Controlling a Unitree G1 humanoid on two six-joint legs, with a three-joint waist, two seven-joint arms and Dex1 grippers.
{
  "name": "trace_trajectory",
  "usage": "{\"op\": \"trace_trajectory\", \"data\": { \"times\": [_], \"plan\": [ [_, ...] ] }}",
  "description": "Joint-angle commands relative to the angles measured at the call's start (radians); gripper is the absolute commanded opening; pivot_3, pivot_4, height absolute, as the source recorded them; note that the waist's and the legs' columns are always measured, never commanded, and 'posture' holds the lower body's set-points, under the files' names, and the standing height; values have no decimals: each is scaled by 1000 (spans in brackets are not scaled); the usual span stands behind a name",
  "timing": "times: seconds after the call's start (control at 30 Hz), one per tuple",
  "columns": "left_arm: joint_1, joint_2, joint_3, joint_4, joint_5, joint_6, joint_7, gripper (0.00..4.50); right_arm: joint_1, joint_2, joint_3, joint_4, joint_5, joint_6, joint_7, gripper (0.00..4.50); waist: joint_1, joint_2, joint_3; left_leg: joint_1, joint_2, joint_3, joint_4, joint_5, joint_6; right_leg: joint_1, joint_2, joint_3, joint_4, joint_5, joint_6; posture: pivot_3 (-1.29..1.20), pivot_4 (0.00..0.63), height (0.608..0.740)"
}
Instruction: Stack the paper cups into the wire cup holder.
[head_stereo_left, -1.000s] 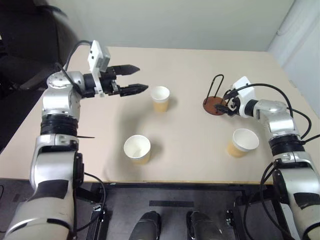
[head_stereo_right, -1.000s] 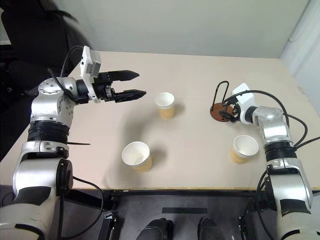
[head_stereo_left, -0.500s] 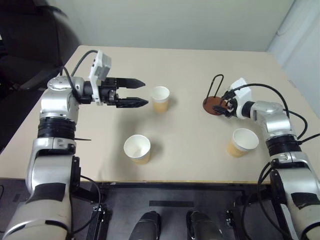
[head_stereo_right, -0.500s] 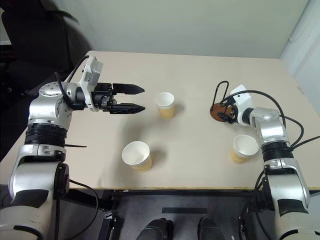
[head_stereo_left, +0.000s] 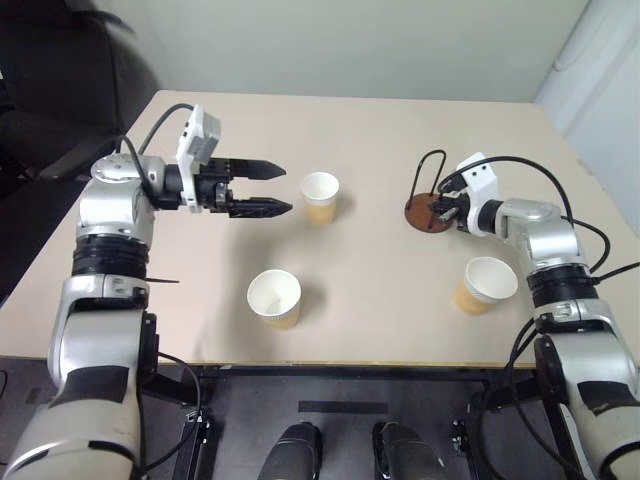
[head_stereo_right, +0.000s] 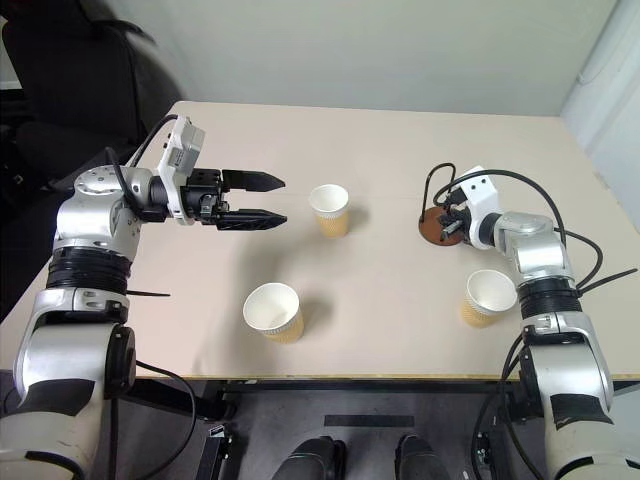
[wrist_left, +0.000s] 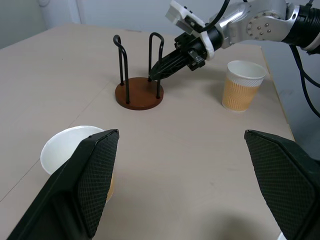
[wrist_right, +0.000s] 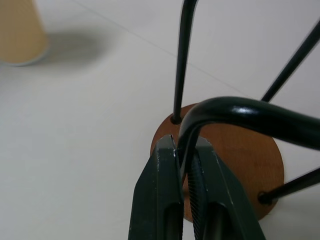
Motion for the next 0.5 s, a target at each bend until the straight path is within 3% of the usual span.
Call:
{"op": "trace_trajectory", "data": {
  "times": [0.03,0.17,0.5],
  "plan": [
    [-33,24,-2,-4,8,-11,-31,4326,6,-44,-5,-137,52,34,106,35,0,0,0,0,0,0,0,0,0,0,0,0,0,0,0,0,150,740],
    [-49,31,-9,15,16,-16,-45,4326,59,-87,23,-291,84,86,209,35,0,0,0,-2,0,0,0,1,-2,-2,0,0,0,0,0,0,150,740],
    [-76,30,-22,46,26,-26,-58,4326,197,-122,96,-605,117,177,266,35,-3,0,0,-2,0,0,2,2,-2,-2,0,0,0,0,0,0,150,740]
  ]
}}
